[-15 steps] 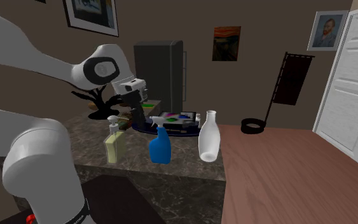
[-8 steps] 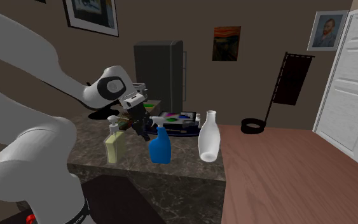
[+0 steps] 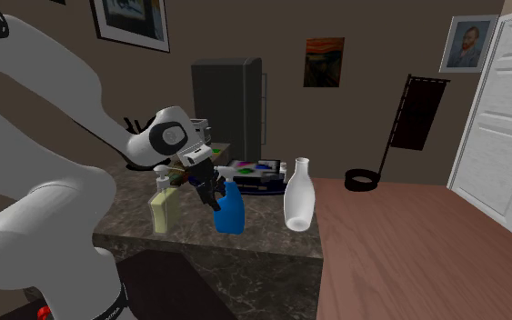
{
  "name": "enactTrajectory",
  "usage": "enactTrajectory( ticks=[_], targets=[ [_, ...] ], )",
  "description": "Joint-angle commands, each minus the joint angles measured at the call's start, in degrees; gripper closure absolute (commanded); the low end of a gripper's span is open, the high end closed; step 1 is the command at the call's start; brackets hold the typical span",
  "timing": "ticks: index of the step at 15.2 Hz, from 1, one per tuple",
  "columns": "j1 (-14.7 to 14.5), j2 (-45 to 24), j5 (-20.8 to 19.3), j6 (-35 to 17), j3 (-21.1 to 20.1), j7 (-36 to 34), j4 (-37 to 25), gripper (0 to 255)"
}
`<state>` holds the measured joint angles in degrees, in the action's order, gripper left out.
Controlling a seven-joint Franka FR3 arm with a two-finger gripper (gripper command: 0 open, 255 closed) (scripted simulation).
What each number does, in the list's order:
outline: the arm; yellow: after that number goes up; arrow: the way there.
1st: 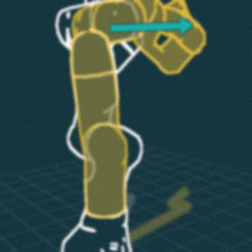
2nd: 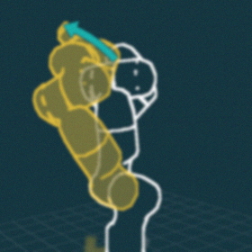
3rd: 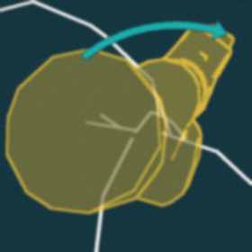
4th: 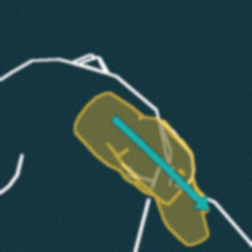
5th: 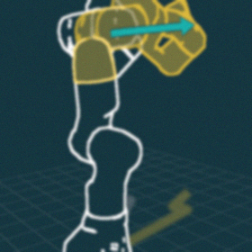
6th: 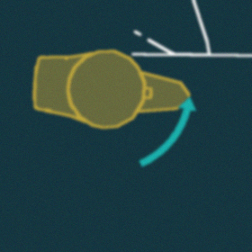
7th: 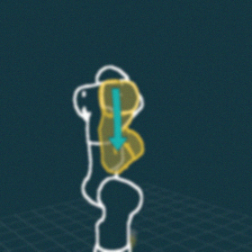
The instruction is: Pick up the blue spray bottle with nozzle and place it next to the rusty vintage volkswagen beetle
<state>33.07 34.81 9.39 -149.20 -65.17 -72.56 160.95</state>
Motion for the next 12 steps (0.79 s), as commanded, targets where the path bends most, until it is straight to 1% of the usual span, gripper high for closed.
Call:
enactTrajectory(
  ticks=[1,6,7,12],
  targets=[
    [0.27,-0.20,-0.06,-0.43,-0.31,-0.12,0.15,0],
    [0.27,-0.20,-0.06,-0.41,-0.30,-0.12,0.14,0],
    [0.27,-0.20,-0.06,-0.41,-0.30,-0.12,0.14,255],
    [0.26,-0.19,-0.06,-0.41,-0.29,-0.11,0.15,255]
  ],
)
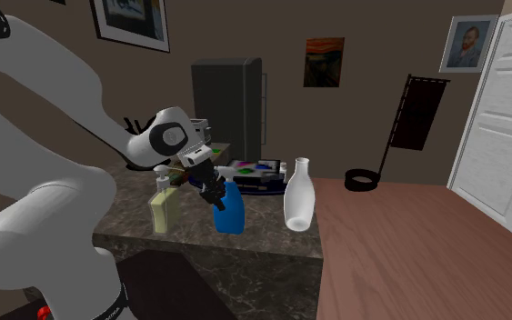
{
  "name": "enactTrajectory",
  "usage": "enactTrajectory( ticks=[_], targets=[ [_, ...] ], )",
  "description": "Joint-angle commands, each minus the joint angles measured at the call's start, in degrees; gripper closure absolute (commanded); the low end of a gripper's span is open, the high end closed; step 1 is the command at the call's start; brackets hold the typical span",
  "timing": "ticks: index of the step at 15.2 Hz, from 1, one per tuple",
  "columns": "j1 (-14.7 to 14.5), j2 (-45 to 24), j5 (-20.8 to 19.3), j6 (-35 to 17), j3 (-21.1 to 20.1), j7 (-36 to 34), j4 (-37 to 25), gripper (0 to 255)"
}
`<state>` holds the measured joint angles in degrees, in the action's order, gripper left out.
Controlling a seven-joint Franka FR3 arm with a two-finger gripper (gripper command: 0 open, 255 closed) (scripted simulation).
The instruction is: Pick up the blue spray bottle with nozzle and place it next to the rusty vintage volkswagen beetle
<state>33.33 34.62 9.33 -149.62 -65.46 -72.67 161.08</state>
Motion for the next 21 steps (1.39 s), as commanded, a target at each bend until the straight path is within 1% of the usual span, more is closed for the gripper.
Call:
enactTrajectory(
  ticks=[1,4,8,12,16,21],
  targets=[
    [0.00,0.00,0.00,0.01,0.00,0.00,0.01,255],
    [0.02,-0.02,0.00,-0.01,-0.02,-0.01,0.01,255],
    [-3.29,2.42,0.73,3.93,4.16,2.02,-0.86,255],
    [-5.71,4.77,1.14,7.77,7.66,3.84,-1.97,255],
    [-7.44,6.92,1.25,11.49,10.65,5.45,-3.31,255],
    [-8.88,9.25,1.06,15.94,13.84,7.22,-5.28,255]
  ],
)
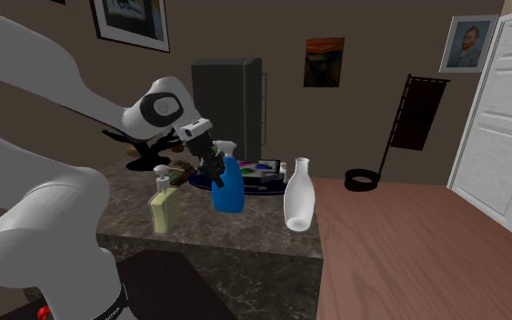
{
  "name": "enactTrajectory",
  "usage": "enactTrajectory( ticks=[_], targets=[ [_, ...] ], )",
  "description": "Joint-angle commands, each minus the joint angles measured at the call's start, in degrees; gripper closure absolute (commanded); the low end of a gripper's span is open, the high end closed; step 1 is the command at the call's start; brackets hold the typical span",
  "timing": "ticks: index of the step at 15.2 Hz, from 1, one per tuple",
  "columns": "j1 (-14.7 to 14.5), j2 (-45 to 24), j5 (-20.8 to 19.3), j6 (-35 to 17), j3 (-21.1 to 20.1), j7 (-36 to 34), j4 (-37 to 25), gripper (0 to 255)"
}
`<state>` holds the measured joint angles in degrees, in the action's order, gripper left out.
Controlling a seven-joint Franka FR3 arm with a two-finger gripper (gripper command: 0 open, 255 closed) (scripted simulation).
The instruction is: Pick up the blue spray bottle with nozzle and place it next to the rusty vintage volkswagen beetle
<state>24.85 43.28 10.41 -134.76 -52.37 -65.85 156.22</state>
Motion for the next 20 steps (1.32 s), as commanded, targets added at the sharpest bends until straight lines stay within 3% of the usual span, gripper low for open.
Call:
enactTrajectory(
  ticks=[1,20],
  targets=[
    [-0.61,1.01,-0.09,1.95,1.34,0.73,-0.86,255],
    [-1.60,5.63,-2.54,16.82,9.82,5.74,-11.22,255]
  ],
)
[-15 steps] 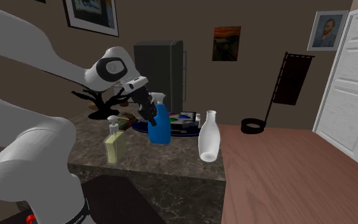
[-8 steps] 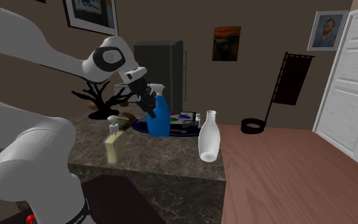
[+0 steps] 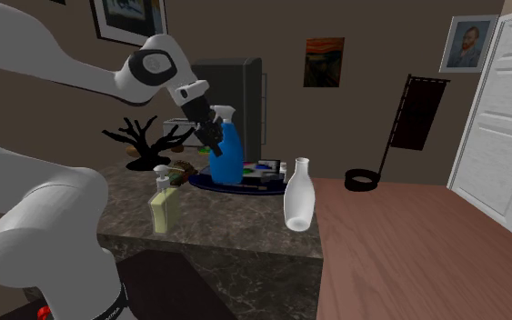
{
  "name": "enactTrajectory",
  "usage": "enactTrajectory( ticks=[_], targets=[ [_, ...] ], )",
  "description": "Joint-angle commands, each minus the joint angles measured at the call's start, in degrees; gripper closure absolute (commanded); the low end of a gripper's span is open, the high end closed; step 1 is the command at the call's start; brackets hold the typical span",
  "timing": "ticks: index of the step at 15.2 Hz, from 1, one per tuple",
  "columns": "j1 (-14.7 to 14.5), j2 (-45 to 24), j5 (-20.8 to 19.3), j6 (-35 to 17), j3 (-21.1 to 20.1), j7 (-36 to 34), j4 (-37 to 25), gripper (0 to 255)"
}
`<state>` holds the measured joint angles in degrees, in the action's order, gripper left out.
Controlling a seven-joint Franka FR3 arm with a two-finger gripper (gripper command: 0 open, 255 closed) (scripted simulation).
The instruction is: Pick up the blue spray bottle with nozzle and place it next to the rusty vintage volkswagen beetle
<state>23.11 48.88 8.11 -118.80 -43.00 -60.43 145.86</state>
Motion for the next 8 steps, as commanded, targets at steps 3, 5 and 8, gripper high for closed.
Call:
enactTrajectory(
  ticks=[3,5,8],
  targets=[
    [0.32,0.24,-0.71,2.99,1.44,0.95,-2.83,255],
    [0.48,0.31,-1.03,4.38,2.06,1.36,-4.19,255],
    [0.74,0.30,-1.51,6.44,2.92,1.94,-6.31,255]
  ],
)
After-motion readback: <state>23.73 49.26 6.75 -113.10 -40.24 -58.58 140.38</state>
